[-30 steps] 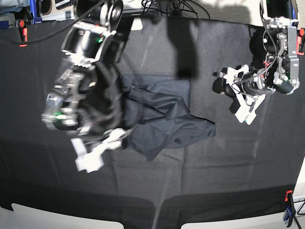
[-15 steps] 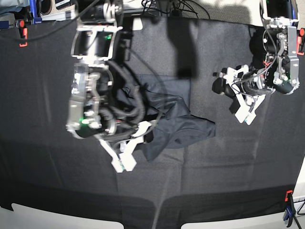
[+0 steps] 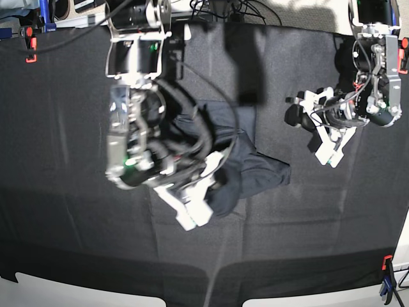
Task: Layout the t-shirt on the table in an organized manner, then fold the t-shirt properly
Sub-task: 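Lower the folded end onto the shirt with the right gripper, then pat and square the folded shirt with both grippers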
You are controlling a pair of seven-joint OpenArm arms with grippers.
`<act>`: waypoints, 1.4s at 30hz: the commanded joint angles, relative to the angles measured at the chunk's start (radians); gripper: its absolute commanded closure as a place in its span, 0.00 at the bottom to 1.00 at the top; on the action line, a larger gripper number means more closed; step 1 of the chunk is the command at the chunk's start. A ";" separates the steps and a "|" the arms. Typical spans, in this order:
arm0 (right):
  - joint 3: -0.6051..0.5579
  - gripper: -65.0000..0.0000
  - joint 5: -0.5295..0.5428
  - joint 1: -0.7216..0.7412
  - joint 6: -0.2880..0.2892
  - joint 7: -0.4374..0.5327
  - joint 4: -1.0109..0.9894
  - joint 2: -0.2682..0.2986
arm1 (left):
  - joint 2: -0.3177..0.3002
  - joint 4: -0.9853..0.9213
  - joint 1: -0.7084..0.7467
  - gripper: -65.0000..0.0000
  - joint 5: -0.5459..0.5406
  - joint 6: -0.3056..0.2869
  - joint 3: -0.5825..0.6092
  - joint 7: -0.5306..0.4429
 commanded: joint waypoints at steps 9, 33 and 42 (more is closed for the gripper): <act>-0.175 1.00 0.023 -0.069 0.060 0.016 0.053 -0.007 | -0.009 0.018 -0.016 0.59 0.305 0.123 -0.005 -0.014; -0.349 1.00 0.023 -0.241 0.061 0.012 0.229 0.145 | -0.008 0.018 -0.016 0.59 0.336 0.134 -0.005 -0.043; -0.353 1.00 0.039 -0.244 0.061 0.007 0.229 0.190 | -0.008 0.018 -0.016 0.59 0.336 0.134 -0.005 -0.057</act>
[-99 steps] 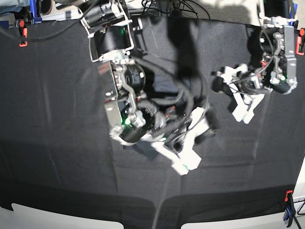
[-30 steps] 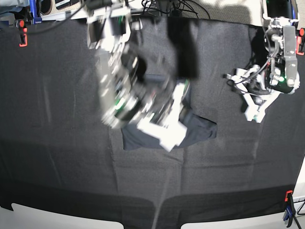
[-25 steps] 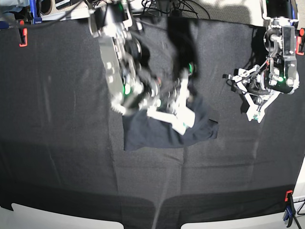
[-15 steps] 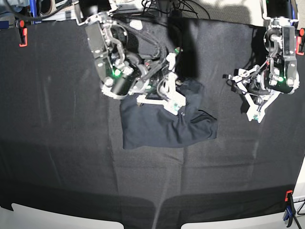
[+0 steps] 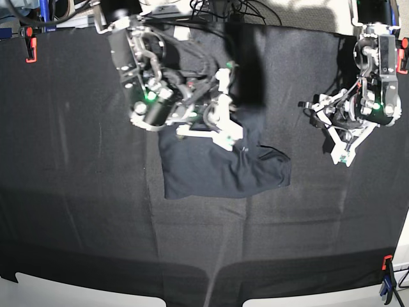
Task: Layout the t-shirt on the table in an organized manner, then fold the t-shirt properly
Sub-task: 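Pat and square the folded shirt with both grippers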
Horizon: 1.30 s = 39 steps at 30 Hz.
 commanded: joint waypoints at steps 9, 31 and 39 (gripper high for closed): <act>-0.092 0.63 0.038 0.016 0.033 0.014 0.095 0.002 | -0.012 0.018 -0.016 0.59 -0.001 0.005 -0.005 -0.017; 0.355 0.64 -0.141 0.276 -0.061 0.382 0.022 -0.089 | -0.011 0.333 -0.043 0.59 -0.214 -0.052 0.053 -0.249; 0.391 0.64 -0.216 0.570 -0.062 0.398 -0.509 -0.098 | -0.011 0.325 -0.041 0.59 -0.165 -0.096 0.441 -0.252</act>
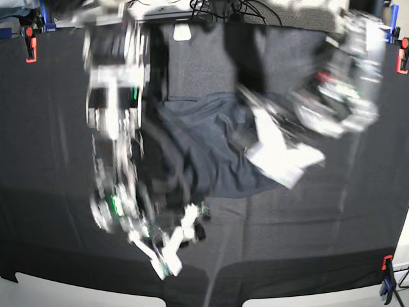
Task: Layout the t-shirt on the table in an organized manner, then fold the t-shirt properly
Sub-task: 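Pat and square the folded shirt with both grippers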
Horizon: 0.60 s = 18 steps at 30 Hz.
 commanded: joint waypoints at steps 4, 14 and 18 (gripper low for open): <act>-0.002 0.64 -0.026 0.121 -0.046 0.033 -0.220 -0.004 | 0.016 0.015 0.001 0.59 0.102 0.037 0.160 -0.048; -0.002 0.64 -0.095 0.076 -0.057 0.007 -0.411 0.003 | 0.033 -0.251 0.004 0.59 0.264 0.154 0.253 -0.173; -0.002 0.64 -0.098 0.039 -0.059 -0.107 -0.403 0.028 | 0.065 -0.341 -0.034 0.59 0.378 0.175 0.253 -0.141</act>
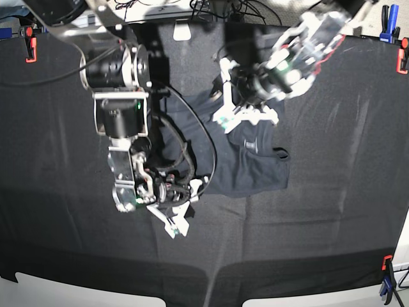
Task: Layout the t-shirt on the table in an organized manner, then fold the t-shirt properly
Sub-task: 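Pat and square the folded shirt with both grippers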
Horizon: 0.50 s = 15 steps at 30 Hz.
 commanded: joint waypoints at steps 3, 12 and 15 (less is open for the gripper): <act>-0.001 0.64 0.016 -0.031 -0.005 -0.086 0.064 0.039 | -0.013 0.005 -0.043 0.59 0.091 0.082 -0.006 0.040; 0.000 0.64 0.088 -0.241 -0.001 -0.190 0.449 0.102 | -0.122 0.005 -0.077 0.59 0.178 0.168 -0.006 0.062; 0.000 0.64 0.103 -0.326 0.003 -0.211 0.542 0.100 | -0.152 0.005 -0.079 0.59 0.179 0.173 -0.006 0.062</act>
